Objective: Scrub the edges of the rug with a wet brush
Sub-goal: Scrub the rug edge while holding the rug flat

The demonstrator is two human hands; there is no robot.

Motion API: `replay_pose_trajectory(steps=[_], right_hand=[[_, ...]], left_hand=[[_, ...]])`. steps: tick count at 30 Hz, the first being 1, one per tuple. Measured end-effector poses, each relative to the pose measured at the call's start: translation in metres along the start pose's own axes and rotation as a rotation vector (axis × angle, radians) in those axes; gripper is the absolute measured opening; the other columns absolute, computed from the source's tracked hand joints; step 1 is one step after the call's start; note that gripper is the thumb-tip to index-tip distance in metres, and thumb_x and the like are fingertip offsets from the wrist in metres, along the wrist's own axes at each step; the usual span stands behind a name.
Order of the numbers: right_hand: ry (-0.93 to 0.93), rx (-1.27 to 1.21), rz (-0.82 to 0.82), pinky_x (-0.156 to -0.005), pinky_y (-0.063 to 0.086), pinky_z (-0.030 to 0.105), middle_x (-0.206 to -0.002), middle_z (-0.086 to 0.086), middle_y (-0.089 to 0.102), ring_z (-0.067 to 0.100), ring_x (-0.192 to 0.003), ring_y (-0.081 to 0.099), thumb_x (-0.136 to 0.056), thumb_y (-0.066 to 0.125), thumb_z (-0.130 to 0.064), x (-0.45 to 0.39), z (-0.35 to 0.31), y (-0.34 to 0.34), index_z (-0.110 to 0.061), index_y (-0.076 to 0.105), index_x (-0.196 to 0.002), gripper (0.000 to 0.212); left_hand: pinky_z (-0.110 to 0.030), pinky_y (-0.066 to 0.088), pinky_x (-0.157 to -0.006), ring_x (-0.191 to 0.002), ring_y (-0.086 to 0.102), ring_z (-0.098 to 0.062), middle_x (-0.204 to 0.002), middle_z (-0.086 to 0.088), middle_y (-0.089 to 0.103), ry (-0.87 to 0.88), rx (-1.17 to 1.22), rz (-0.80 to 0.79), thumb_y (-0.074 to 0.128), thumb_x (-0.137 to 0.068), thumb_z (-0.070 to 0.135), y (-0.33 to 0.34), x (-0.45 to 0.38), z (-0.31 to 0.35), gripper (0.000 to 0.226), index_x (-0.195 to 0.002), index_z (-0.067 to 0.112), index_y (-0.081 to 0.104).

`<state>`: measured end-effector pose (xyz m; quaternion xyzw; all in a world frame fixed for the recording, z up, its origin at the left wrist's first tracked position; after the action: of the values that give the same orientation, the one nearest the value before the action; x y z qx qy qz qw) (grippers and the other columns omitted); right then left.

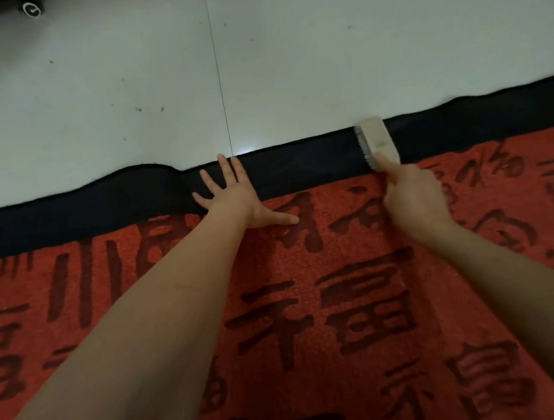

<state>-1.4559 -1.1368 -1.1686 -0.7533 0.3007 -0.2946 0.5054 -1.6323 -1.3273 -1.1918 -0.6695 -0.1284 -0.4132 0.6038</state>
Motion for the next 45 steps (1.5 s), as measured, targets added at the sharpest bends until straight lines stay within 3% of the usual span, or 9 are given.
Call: replay_pose_trajectory(steps=[6, 10, 17, 21, 26, 31, 36, 40, 45], right_hand=[[-0.438, 0.124, -0.246, -0.072, 0.048, 0.042, -0.094, 0.016, 0.062, 0.036, -0.085, 0.063, -0.093, 0.042, -0.016, 0.045, -0.056, 0.034, -0.045, 0.023, -0.148, 0.066], [-0.062, 0.042, -0.016, -0.077, 0.049, 0.046, -0.096, 0.025, 0.065, 0.043, -0.088, 0.061, -0.088, 0.043, -0.004, -0.014, 0.007, -0.011, -0.033, 0.046, -0.141, 0.061], [-0.326, 0.149, -0.159, -0.072, 0.048, 0.043, -0.092, 0.02, 0.064, 0.038, -0.085, 0.063, -0.09, 0.045, -0.01, 0.015, -0.026, 0.019, -0.032, 0.042, -0.143, 0.058], [0.033, 0.027, 0.019, -0.079, 0.047, 0.047, -0.1, 0.028, 0.063, 0.045, -0.094, 0.059, -0.088, 0.042, -0.003, -0.01, 0.016, -0.015, -0.029, 0.047, -0.141, 0.06], [-0.359, 0.066, -0.162, -0.072, 0.047, 0.042, -0.094, 0.019, 0.062, 0.038, -0.086, 0.061, -0.091, 0.045, -0.013, 0.028, -0.048, 0.029, -0.039, 0.028, -0.148, 0.066], [-0.057, 0.047, -0.037, -0.076, 0.048, 0.043, -0.103, 0.022, 0.064, 0.042, -0.094, 0.061, -0.088, 0.04, -0.004, -0.012, -0.034, 0.002, -0.03, 0.048, -0.139, 0.057], [-0.366, 0.032, -0.141, -0.077, 0.05, 0.044, -0.101, 0.019, 0.064, 0.039, -0.094, 0.063, -0.091, 0.043, -0.008, 0.017, -0.09, 0.033, -0.032, 0.041, -0.142, 0.057], [0.08, 0.026, -0.022, -0.085, 0.049, 0.047, -0.108, 0.026, 0.062, 0.044, -0.1, 0.06, -0.089, 0.042, -0.003, -0.047, -0.017, -0.012, -0.011, 0.057, -0.127, 0.041], [-0.418, -0.016, -0.234, -0.071, 0.049, 0.041, -0.096, 0.017, 0.064, 0.037, -0.088, 0.063, -0.09, 0.046, -0.006, 0.025, -0.113, 0.038, -0.031, 0.037, -0.144, 0.059]], left_hand=[[-0.068, -0.001, -0.114, -0.142, -0.028, -0.044, -0.152, -0.004, -0.042, 0.003, 0.003, 0.007, 0.071, -0.047, 0.085, -0.001, -0.004, 0.002, 0.16, -0.147, 0.015, -0.033], [-0.068, -0.003, -0.114, -0.141, -0.03, -0.043, -0.152, -0.004, -0.043, 0.008, 0.006, 0.009, 0.07, -0.048, 0.085, -0.001, -0.002, 0.005, 0.159, -0.147, 0.015, -0.034], [-0.069, -0.002, -0.113, -0.141, -0.03, -0.043, -0.152, -0.004, -0.044, 0.006, -0.001, 0.004, 0.07, -0.047, 0.086, 0.0, -0.006, 0.007, 0.16, -0.146, 0.016, -0.035], [-0.068, 0.0, -0.114, -0.141, -0.028, -0.045, -0.151, -0.005, -0.044, -0.015, -0.024, -0.02, 0.07, -0.048, 0.085, -0.004, -0.003, 0.009, 0.16, -0.146, 0.015, -0.035], [-0.069, 0.002, -0.112, -0.142, -0.026, -0.046, -0.152, -0.007, -0.042, -0.022, -0.043, -0.029, 0.071, -0.051, 0.083, -0.01, 0.0, 0.016, 0.158, -0.146, 0.012, -0.034], [-0.069, 0.003, -0.112, -0.142, -0.025, -0.046, -0.153, -0.008, -0.041, -0.029, -0.037, -0.026, 0.072, -0.052, 0.082, -0.008, 0.002, 0.014, 0.157, -0.147, 0.012, -0.033], [-0.068, 0.001, -0.114, -0.143, -0.028, -0.042, -0.153, -0.003, -0.042, -0.007, 0.007, 0.004, 0.073, -0.052, 0.081, -0.004, -0.003, 0.008, 0.157, -0.148, 0.016, -0.032], [-0.066, -0.001, -0.115, -0.142, -0.029, -0.04, -0.152, -0.002, -0.043, 0.0, 0.002, -0.007, 0.072, -0.05, 0.083, -0.002, 0.0, 0.005, 0.158, -0.147, 0.017, -0.034], [-0.064, -0.002, -0.116, -0.142, -0.03, -0.038, -0.152, 0.0, -0.043, 0.023, 0.027, 0.018, 0.073, -0.052, 0.08, 0.001, -0.003, 0.003, 0.156, -0.147, 0.017, -0.033]])
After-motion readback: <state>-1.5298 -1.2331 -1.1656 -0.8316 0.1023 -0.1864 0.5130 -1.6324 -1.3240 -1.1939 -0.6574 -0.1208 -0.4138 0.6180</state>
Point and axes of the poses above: each hand's wrist, its own x-axis away from the middle knuckle, its own y-axis out of the palm, z = x × y, the point moved 5 cm from there along -x, towards the middle knuckle
